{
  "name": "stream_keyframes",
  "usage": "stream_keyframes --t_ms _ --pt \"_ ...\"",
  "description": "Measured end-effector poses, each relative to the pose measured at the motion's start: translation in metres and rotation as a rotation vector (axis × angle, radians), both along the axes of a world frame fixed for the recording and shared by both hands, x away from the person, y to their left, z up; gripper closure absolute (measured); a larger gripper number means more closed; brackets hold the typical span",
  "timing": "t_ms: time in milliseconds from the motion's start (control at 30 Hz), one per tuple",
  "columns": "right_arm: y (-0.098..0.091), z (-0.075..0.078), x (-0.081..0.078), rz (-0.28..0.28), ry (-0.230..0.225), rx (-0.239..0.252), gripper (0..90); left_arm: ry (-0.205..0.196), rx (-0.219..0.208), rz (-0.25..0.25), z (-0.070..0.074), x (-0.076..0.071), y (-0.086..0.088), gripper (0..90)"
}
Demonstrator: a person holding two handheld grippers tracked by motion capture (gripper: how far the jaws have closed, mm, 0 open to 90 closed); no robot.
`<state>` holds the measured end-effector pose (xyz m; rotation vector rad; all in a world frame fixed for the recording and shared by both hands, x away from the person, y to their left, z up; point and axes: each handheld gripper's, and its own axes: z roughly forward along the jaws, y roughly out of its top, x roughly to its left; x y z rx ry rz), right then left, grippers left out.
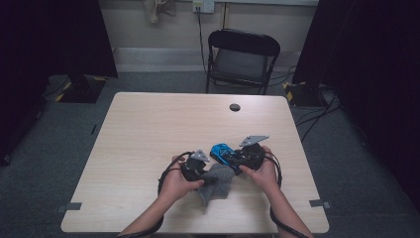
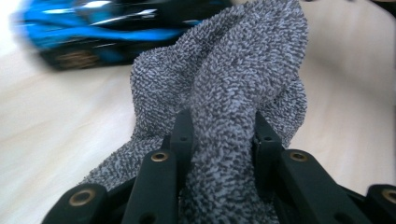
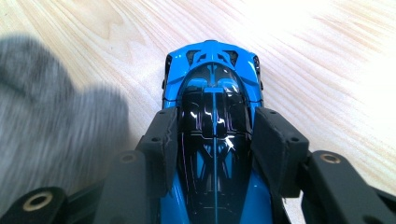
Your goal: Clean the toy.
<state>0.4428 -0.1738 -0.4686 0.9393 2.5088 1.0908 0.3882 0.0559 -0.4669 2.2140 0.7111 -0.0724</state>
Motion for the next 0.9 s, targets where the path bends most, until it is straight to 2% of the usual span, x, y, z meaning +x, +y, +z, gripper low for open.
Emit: stream_keyframes --t_ms 133,200,267,333,500,733,900 --pt "0.0 0.0 0.0 0.0 0.0 0.001 51.4 0.012 0.002 -0.068 -0.005 -0.005 -0.023 68.9" --pt "0.0 0.0 0.0 0.0 0.0 0.002 51.4 0.014 0.005 -0.073 -0.007 -0.003 -0.031 68.9" --pt "0.0 0.0 0.0 0.001 -0.001 0.001 51.4 0.025 -0.009 -0.072 -0.009 0.0 -0.036 68.9" --pt "0.0 0.0 0.0 0.001 0.0 -0.002 51.4 0.022 0.003 -0.075 -0.01 0.004 -0.038 68.9" --pt "-0.001 0.0 -0.001 0.003 -0.003 -0.001 51.4 0.027 0.0 -0.011 -0.015 0.017 -0.032 68.8" --pt "-0.001 -0.001 -0.001 0.002 -0.007 0.002 51.4 0.017 -0.006 0.046 -0.016 0.028 -0.018 68.8" --pt "-0.001 0.0 -0.001 0.002 -0.005 0.001 51.4 0.006 0.005 0.096 -0.015 0.037 -0.005 68.8"
